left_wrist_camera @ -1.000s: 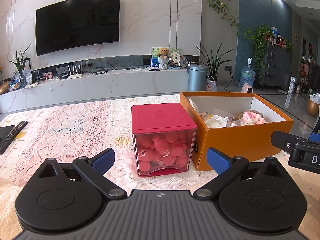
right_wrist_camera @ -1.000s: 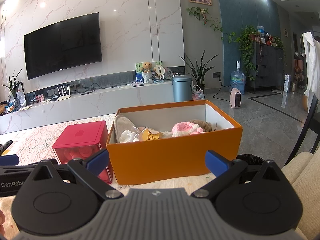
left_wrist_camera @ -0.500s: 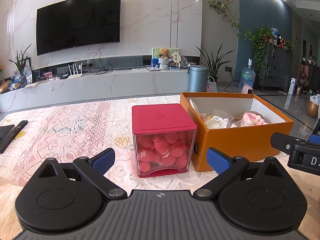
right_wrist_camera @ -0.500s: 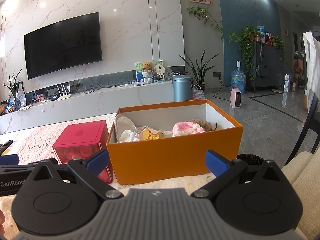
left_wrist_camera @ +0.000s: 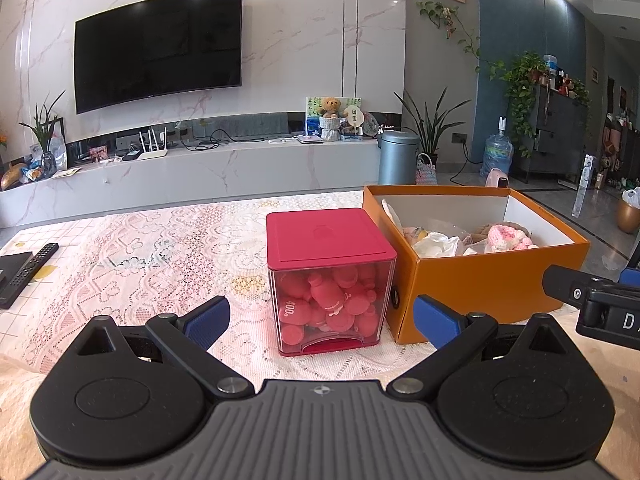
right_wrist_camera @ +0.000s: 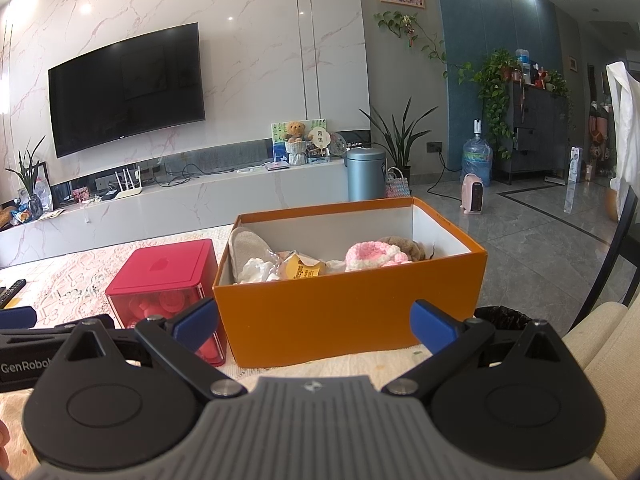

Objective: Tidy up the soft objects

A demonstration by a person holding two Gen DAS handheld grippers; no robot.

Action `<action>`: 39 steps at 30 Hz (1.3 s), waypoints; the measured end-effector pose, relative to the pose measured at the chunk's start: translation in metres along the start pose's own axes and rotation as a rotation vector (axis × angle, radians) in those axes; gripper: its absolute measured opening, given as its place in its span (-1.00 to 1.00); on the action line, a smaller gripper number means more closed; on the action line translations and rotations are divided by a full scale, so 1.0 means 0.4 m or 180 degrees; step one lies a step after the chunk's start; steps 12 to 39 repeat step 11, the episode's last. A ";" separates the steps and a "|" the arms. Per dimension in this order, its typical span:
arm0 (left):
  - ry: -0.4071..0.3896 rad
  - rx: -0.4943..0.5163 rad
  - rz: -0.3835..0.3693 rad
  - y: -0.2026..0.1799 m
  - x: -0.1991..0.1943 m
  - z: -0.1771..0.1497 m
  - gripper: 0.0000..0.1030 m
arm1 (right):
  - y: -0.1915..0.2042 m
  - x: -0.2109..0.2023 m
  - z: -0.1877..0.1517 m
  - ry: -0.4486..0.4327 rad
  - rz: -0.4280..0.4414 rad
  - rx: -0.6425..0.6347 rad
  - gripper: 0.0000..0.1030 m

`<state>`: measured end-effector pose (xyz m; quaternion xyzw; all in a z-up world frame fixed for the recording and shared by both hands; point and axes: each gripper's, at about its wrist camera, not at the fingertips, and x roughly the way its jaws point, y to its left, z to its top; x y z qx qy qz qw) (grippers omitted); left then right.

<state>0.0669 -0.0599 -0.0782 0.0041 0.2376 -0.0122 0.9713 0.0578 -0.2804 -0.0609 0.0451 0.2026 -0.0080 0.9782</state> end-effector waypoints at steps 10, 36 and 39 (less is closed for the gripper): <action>-0.0002 0.0009 0.0000 0.002 -0.002 0.001 1.00 | 0.000 -0.001 0.001 0.0002 -0.0001 0.0001 0.95; -0.0001 0.0001 -0.0007 0.003 -0.002 0.002 1.00 | 0.001 -0.001 0.001 0.0002 -0.0001 0.0000 0.95; -0.0001 0.0001 -0.0007 0.003 -0.002 0.002 1.00 | 0.001 -0.001 0.001 0.0002 -0.0001 0.0000 0.95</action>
